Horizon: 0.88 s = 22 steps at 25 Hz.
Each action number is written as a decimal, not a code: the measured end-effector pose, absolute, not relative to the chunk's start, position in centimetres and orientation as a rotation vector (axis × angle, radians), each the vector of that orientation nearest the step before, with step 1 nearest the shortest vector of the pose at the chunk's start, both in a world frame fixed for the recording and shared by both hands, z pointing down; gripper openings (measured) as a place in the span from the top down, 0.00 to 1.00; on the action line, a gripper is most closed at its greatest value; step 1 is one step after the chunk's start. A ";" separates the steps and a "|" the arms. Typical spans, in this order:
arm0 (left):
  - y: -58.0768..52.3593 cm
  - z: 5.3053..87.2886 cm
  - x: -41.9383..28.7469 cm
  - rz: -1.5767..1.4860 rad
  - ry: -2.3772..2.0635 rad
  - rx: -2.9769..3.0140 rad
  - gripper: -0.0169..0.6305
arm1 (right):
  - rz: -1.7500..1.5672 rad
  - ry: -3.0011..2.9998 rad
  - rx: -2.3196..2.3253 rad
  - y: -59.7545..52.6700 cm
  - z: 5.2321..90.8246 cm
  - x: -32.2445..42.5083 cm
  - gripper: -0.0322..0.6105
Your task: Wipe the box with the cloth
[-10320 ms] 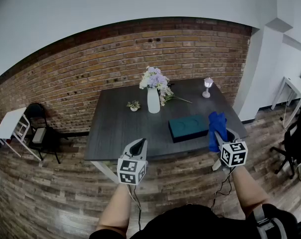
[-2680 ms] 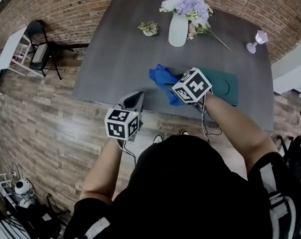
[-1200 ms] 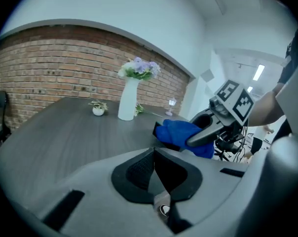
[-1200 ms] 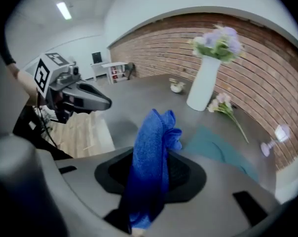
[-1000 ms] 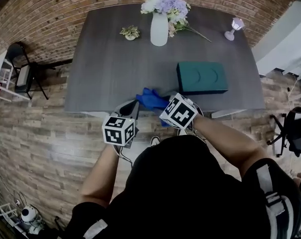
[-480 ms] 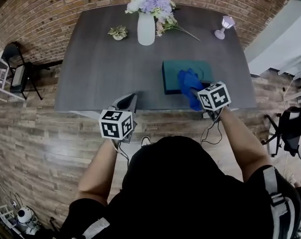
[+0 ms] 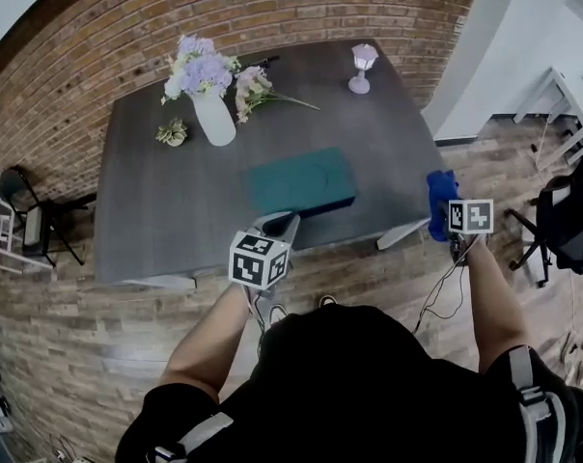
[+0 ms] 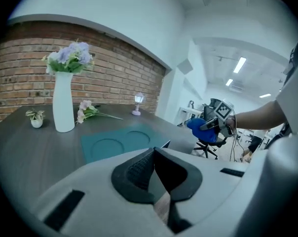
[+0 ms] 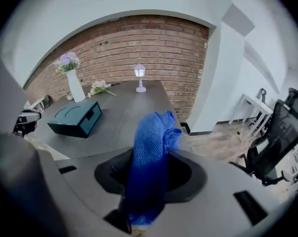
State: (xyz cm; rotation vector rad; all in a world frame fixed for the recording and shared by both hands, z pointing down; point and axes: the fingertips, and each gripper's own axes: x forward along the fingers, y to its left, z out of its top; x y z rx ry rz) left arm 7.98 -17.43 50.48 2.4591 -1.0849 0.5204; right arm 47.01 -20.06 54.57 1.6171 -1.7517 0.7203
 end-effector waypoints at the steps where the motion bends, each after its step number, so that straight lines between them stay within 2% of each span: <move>1: -17.7 50.2 8.8 0.523 -1.086 2.468 0.96 | 0.715 -1.763 1.623 -20.0 54.7 47.4 0.72; 7: -19.1 48.4 10.7 0.532 -1.158 2.488 0.96 | 0.552 -1.933 1.643 -22.9 52.4 44.9 0.72; 17: -20.2 45.3 9.0 0.555 -1.300 2.538 0.96 | 0.322 -2.175 1.466 -28.1 47.3 34.0 0.72; 22: -21.4 42.7 7.4 0.523 -1.393 2.560 0.96 | 0.295 -2.186 1.428 -28.9 47.0 31.0 0.73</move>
